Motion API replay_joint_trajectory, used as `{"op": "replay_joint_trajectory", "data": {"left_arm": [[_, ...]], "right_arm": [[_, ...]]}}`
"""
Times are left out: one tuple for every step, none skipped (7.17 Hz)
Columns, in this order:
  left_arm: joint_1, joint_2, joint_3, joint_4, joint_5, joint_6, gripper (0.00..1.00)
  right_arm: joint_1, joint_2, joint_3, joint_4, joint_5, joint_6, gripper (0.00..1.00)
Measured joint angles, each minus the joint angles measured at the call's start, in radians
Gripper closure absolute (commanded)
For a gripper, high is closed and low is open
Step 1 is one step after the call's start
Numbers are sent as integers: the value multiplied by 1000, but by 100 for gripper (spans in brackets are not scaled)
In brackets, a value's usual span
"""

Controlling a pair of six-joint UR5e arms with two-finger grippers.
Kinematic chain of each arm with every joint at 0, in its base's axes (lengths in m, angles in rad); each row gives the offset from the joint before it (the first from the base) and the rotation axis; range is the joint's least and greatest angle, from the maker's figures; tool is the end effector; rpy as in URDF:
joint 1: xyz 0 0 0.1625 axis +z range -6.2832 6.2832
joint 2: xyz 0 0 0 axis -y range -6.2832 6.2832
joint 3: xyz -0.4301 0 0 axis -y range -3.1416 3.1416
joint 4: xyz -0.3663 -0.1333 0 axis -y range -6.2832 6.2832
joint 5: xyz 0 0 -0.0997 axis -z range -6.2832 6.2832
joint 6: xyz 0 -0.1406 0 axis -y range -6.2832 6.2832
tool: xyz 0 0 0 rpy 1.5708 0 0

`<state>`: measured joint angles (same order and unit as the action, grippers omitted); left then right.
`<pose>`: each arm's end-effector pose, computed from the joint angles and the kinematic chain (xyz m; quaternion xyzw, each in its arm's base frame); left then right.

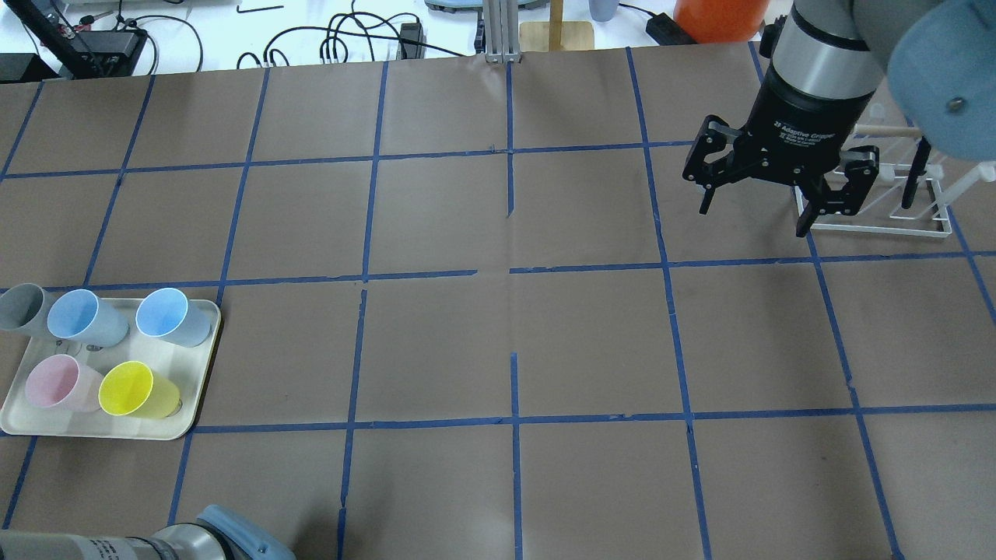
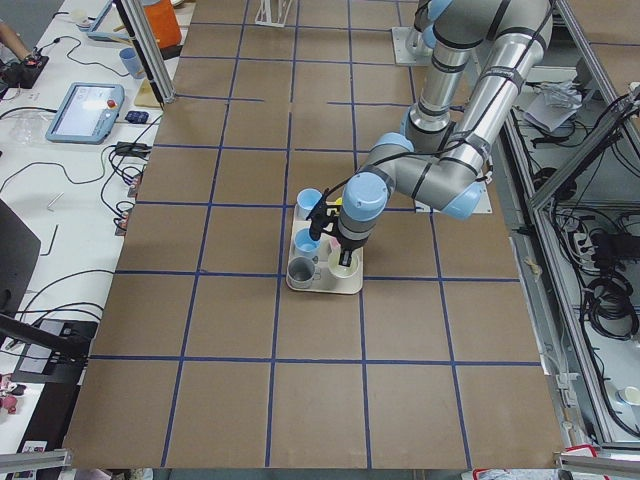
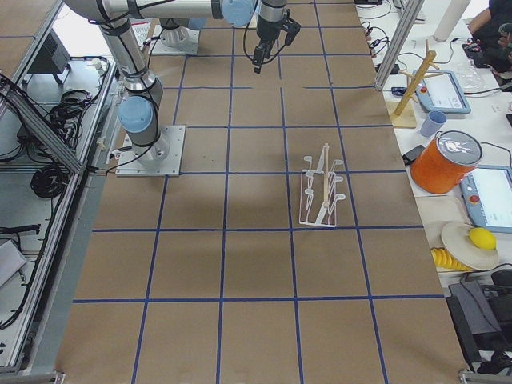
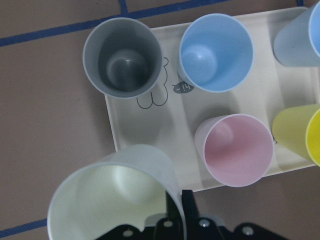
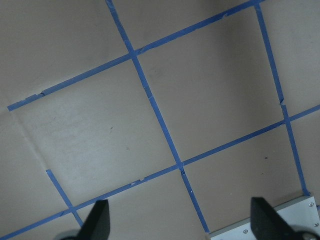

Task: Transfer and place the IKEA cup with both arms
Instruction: 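Lower the white cup into the tray slot with the left gripper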

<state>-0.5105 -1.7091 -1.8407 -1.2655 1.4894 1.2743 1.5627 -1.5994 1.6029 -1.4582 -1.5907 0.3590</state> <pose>0.3483 -0.3609 0.2934 -0.1045 -0.9924 0.0172 0.0632 0.1270 -0.4378 0.4400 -0.1816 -0.9816 -0.0554 0.0199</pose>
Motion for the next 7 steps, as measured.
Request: {"op": "replay_joint_trajectory", "data": {"left_arm": [[1, -13, -14, 11, -2, -4, 100], [1, -20, -38, 30, -2, -7, 100], [0, -24, -65, 72, -3, -9, 100], [0, -28, -81, 116, -3, -7, 98], [0, -36, -87, 136, -3, -5, 98], [-2, -41, -89, 142, -4, -6, 98], [-4, -42, -90, 140, -4, -10, 98]], "right_arm": [[-5, -8, 7, -36, 0, -45, 0], [-4, -14, 10, -74, 1, -70, 0], [-3, -18, 14, -91, 10, -72, 0], [-1, -21, 17, -94, 47, -59, 0], [0, -23, 20, -88, 91, -49, 0], [0, -25, 24, -77, 114, -47, 0], [0, -30, 32, -64, 125, -47, 0]]}}
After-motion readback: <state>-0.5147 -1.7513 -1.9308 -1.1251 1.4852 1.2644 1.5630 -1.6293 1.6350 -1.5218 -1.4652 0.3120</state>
